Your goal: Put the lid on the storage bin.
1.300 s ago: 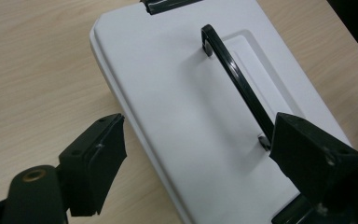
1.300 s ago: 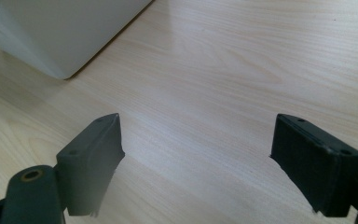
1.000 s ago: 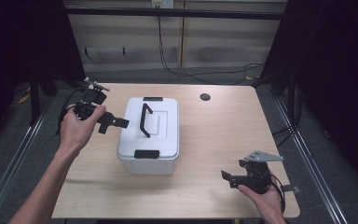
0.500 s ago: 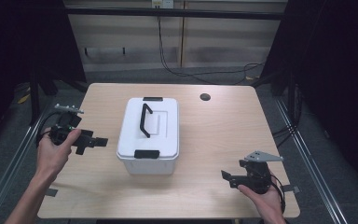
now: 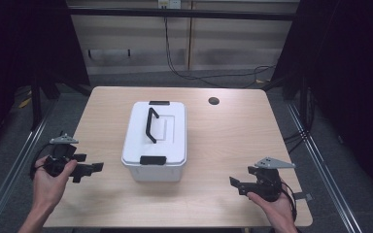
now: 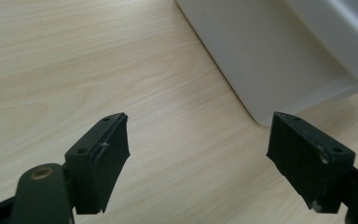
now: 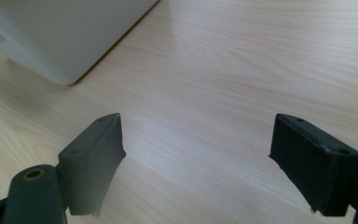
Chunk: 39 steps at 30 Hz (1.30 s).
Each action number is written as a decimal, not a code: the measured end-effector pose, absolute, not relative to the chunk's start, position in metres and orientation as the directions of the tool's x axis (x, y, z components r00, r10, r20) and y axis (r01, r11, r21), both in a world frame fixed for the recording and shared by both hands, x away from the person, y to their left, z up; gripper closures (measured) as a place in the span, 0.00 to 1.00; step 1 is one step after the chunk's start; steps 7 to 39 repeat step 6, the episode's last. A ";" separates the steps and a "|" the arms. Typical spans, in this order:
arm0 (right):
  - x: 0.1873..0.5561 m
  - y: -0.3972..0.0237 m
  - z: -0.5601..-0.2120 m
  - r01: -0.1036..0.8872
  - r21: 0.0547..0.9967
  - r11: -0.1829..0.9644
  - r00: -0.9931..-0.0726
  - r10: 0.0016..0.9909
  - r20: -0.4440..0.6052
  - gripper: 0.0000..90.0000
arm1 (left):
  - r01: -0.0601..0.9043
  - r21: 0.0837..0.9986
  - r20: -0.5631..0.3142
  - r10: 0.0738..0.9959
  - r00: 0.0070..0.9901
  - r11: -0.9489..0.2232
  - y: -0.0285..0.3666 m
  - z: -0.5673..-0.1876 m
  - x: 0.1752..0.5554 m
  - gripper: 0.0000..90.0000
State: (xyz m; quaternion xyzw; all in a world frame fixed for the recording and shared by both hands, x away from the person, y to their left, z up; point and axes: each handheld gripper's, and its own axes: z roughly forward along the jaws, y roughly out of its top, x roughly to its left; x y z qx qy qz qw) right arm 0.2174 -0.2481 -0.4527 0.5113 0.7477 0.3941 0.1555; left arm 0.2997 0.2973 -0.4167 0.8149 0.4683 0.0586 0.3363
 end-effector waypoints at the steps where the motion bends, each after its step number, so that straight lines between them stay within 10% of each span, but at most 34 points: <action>1: 0.217 -0.248 -0.453 0.642 0.748 0.167 -0.429 0.887 0.171 0.19 | 0.724 0.603 -0.219 0.803 0.554 -0.335 0.297 -0.417 0.300 0.22; 39: 0.220 -0.246 -0.458 0.656 0.728 0.198 -0.443 0.882 0.160 0.19 | 0.748 0.563 -0.223 0.807 0.548 -0.352 0.298 -0.436 0.296 0.22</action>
